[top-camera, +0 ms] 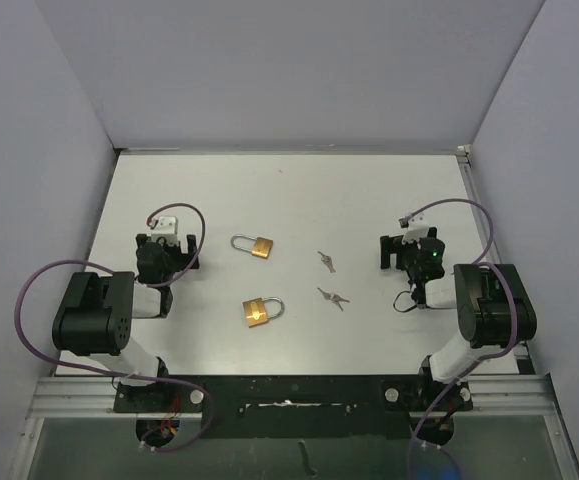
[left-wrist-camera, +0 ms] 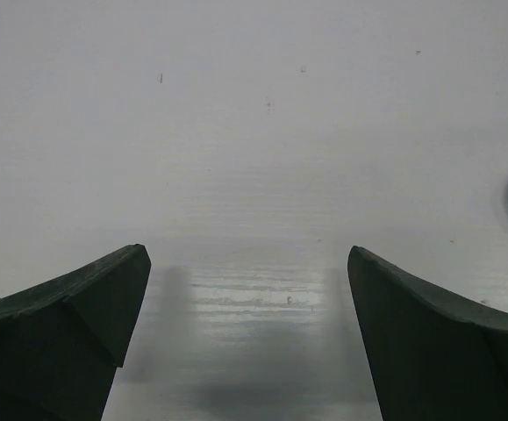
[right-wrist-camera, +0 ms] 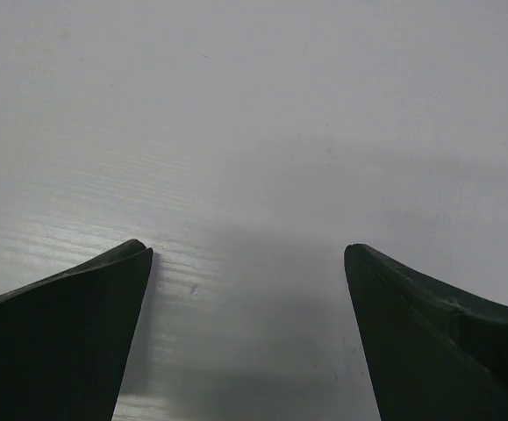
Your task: Unlock with the key
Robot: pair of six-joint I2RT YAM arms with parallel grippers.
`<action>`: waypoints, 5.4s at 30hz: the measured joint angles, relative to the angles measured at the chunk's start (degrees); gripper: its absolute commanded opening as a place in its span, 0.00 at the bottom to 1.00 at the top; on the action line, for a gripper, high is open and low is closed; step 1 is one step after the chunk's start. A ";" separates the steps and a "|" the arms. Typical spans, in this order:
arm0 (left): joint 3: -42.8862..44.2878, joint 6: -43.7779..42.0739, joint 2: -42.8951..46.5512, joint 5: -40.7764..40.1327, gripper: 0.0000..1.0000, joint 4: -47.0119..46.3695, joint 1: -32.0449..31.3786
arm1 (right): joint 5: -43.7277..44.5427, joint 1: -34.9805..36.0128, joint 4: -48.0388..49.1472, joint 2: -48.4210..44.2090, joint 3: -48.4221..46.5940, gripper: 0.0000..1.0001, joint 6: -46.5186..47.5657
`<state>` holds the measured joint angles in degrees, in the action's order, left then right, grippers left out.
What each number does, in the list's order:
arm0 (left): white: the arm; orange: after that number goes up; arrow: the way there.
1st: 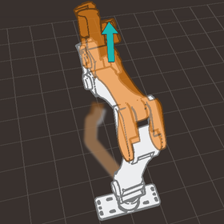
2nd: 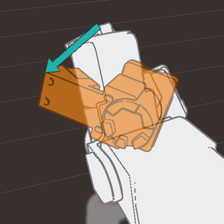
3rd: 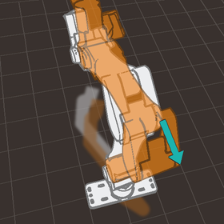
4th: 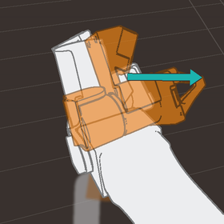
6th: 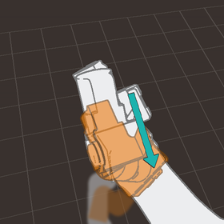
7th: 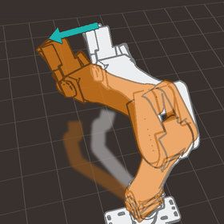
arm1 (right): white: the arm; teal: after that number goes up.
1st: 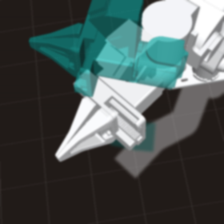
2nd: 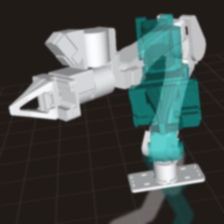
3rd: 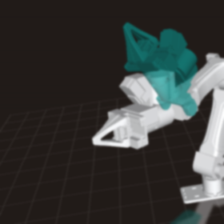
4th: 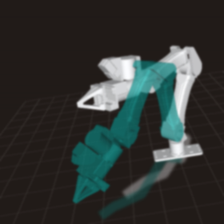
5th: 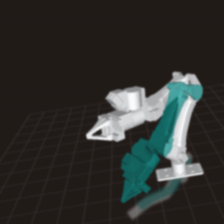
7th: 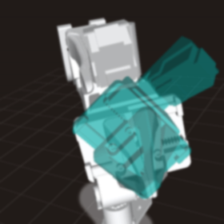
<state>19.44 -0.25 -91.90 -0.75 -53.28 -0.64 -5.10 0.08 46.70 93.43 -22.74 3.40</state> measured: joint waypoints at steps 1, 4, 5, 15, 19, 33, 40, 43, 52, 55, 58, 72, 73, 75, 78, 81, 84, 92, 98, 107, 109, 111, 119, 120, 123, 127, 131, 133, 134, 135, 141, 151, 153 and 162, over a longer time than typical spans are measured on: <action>0.00 0.00 0.00 0.00 0.98 0.02 0.00 | 0.00 0.00 0.00 0.00 0.00 0.98 0.00; 0.00 0.02 0.00 0.00 0.98 0.02 0.00 | 0.00 0.00 0.00 0.00 0.00 0.98 0.00; 0.00 0.02 0.00 0.00 0.98 0.00 0.00 | 0.00 0.00 0.00 0.00 0.00 0.98 -0.02; 0.00 0.00 0.00 0.00 0.98 0.02 0.00 | 0.00 0.00 0.00 0.00 0.00 0.98 -0.02; 0.00 0.02 0.00 0.02 0.98 0.02 0.00 | 0.00 0.00 -0.02 0.00 0.00 0.98 -0.02; 10.84 7.54 15.65 -5.18 0.98 27.23 -2.32 | 15.89 13.27 -34.10 -11.54 -22.93 0.98 -6.01; 15.13 22.01 30.47 0.15 0.98 36.30 -1.75 | 3.56 11.82 -41.18 -24.15 -24.37 0.98 -14.58; 14.84 25.66 31.12 4.22 0.98 36.83 -1.77 | -0.90 11.58 -41.86 -25.18 -21.81 0.99 -18.67; 14.51 30.21 25.99 11.39 0.98 37.11 -5.46 | -1.20 20.92 -51.63 -15.47 -24.17 0.89 -22.80; 15.58 30.16 24.35 12.33 0.98 38.29 -7.54 | 0.24 25.51 -53.83 -13.31 -25.64 0.83 -23.17; 18.23 29.90 23.17 12.96 0.98 39.89 -9.38 | 2.16 28.87 -56.11 -10.97 -27.80 0.73 -23.21; 22.08 28.04 21.35 11.61 0.98 43.10 -12.87 | 5.70 31.54 -64.15 -0.68 -36.44 0.67 -26.25; 22.10 28.02 21.24 11.47 0.97 43.23 -12.87 | 5.55 31.52 -64.28 -0.04 -36.44 0.67 -26.51; 22.10 27.93 20.90 11.41 0.98 43.34 -12.87 | 5.20 31.54 -64.59 1.07 -36.44 0.66 -27.06; 22.10 27.78 20.39 11.30 0.98 43.58 -12.87 | 4.44 31.54 -64.70 2.54 -36.46 0.63 -27.91; 22.10 27.45 20.17 11.08 0.98 43.67 -12.87 | 3.43 31.56 -64.78 3.87 -36.52 0.63 -28.57; 22.10 27.02 19.98 10.80 0.98 43.67 -12.87 | 2.51 31.69 -64.85 4.74 -36.76 0.64 -29.31; 22.08 26.56 19.87 9.94 0.98 43.67 -12.87 | 0.87 31.91 -64.76 7.10 -37.70 0.64 -30.05; 22.10 26.53 19.78 9.60 0.98 43.67 -12.87 | -0.57 31.91 -64.35 7.98 -37.97 0.64 -30.53; 22.10 26.51 19.61 9.40 0.98 43.67 -12.87 | -0.61 31.39 -64.35 7.98 -37.97 0.66 -30.64; 22.08 26.51 19.56 9.31 0.98 43.67 -12.87 | -0.61 30.86 -64.35 8.00 -38.01 0.66 -30.32; 22.08 26.51 19.43 9.29 0.98 43.67 -12.87 | -0.70 29.73 -64.35 8.39 -38.38 0.66 -29.68; 22.10 26.47 18.10 9.11 0.98 43.65 -12.87 | -0.63 25.14 -62.97 11.85 -42.25 0.66 -26.43; 22.10 26.49 17.97 9.07 0.98 43.65 -12.87 | -0.68 24.81 -62.90 12.41 -42.99 0.67 -26.10; 22.10 26.47 17.84 9.05 0.98 43.67 -12.87 | -0.72 24.24 -62.29 13.11 -43.74 0.66 -25.31; 22.10 26.34 17.84 8.81 0.98 43.67 -12.87 | -0.76 24.39 -62.23 13.07 -43.74 0.64 -24.81; 22.10 26.29 17.68 8.70 0.98 43.63 -12.87 | -0.68 24.76 -62.97 13.07 -44.00 0.52 -24.83; 22.10 26.32 17.33 8.72 0.98 43.63 -12.87 | -0.52 24.76 -63.60 13.07 -44.33 0.50 -24.98; 22.10 26.32 17.14 8.72 0.98 43.63 -12.87 | -0.50 24.76 -63.93 13.07 -44.59 0.50 -25.05; 22.10 26.32 16.94 8.72 0.98 43.65 -12.87 | -0.46 24.76 -64.19 13.07 -44.87 0.49 -25.24; 22.10 26.32 16.79 8.72 0.98 43.65 -12.87 | -0.24 24.76 -65.77 13.07 -47.32 0.47 -26.49; 22.10 25.88 16.79 8.68 0.98 43.63 -12.87 | 0.15 24.76 -67.82 15.47 -50.58 0.42 -28.28; 22.10 25.81 16.79 8.66 0.98 43.65 -12.87 | 0.22 24.76 -68.43 16.13 -50.58 0.42 -28.46; 22.10 25.42 16.79 8.50 0.98 43.65 -12.87 | 0.61 24.76 -70.05 16.83 -50.58 0.35 -29.05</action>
<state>41.54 25.17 -75.11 7.75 -9.63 -13.52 -4.49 24.84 -23.35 110.26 -73.32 -25.65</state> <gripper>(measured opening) 0.977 0.383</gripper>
